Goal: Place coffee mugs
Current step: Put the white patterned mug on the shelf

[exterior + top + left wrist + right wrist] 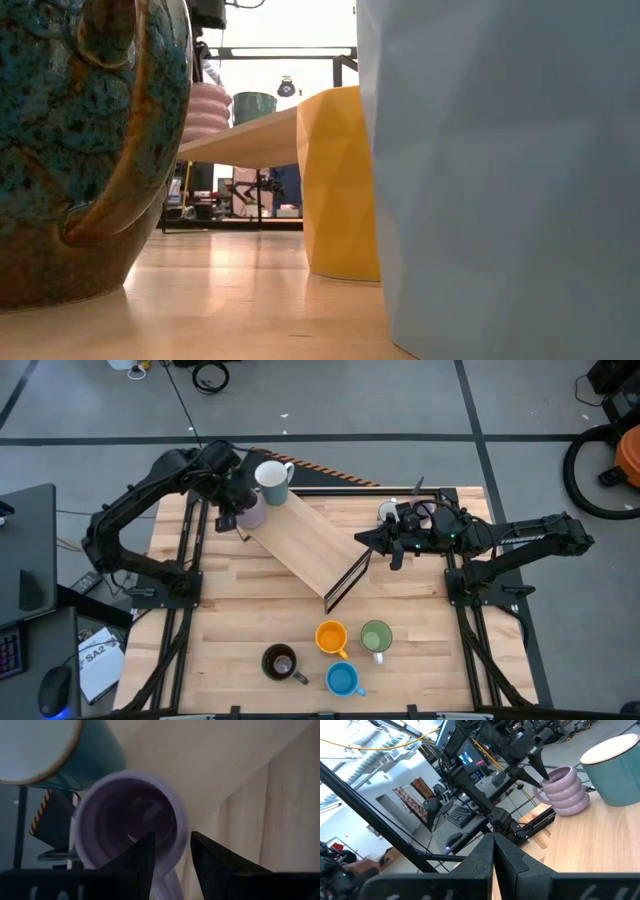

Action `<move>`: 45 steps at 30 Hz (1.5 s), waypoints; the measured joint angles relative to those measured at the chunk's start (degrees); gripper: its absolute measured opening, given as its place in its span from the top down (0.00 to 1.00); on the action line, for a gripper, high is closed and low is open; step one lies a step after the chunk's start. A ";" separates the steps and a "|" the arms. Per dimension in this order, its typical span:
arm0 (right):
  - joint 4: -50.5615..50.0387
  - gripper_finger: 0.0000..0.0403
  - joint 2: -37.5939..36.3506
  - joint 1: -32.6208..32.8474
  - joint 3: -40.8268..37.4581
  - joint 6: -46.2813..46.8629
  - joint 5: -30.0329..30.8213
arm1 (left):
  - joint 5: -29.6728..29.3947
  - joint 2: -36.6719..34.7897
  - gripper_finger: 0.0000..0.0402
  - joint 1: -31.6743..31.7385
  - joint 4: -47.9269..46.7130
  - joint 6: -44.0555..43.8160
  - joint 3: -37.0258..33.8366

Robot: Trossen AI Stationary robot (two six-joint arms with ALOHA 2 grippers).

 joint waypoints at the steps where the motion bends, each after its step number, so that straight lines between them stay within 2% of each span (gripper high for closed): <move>1: 0.00 0.96 0.00 -0.04 0.00 0.00 0.00 | 0.00 -0.67 0.67 -0.01 0.36 -0.21 0.00; 7: 0.00 0.96 0.00 -0.04 0.00 -0.18 -0.02 | 0.03 -4.28 0.67 -0.04 5.26 -0.68 0.00; 21: -0.02 0.96 0.00 -0.85 0.00 0.15 0.53 | -0.96 -4.51 0.67 -0.53 28.47 -21.05 0.04; 25: -0.02 0.96 0.00 -0.85 0.00 0.15 1.82 | -5.25 -3.20 0.67 -0.48 30.52 -25.05 0.01; 30: -0.04 0.96 0.00 -0.85 0.00 0.22 2.84 | -5.31 -0.43 0.67 -0.49 28.37 -25.80 0.00; 35: -1.41 0.96 0.00 -0.85 0.00 1.88 2.29 | -2.01 0.69 0.67 -1.60 23.67 -25.80 -0.02; 41: -2.62 0.96 0.00 -0.80 0.00 1.44 -1.89 | 11.26 -1.02 0.67 -8.19 23.31 -22.93 0.00; 45: -6.61 0.96 0.00 -0.80 0.61 0.29 -3.33 | 13.24 -1.34 0.67 -13.43 23.61 -28.45 0.02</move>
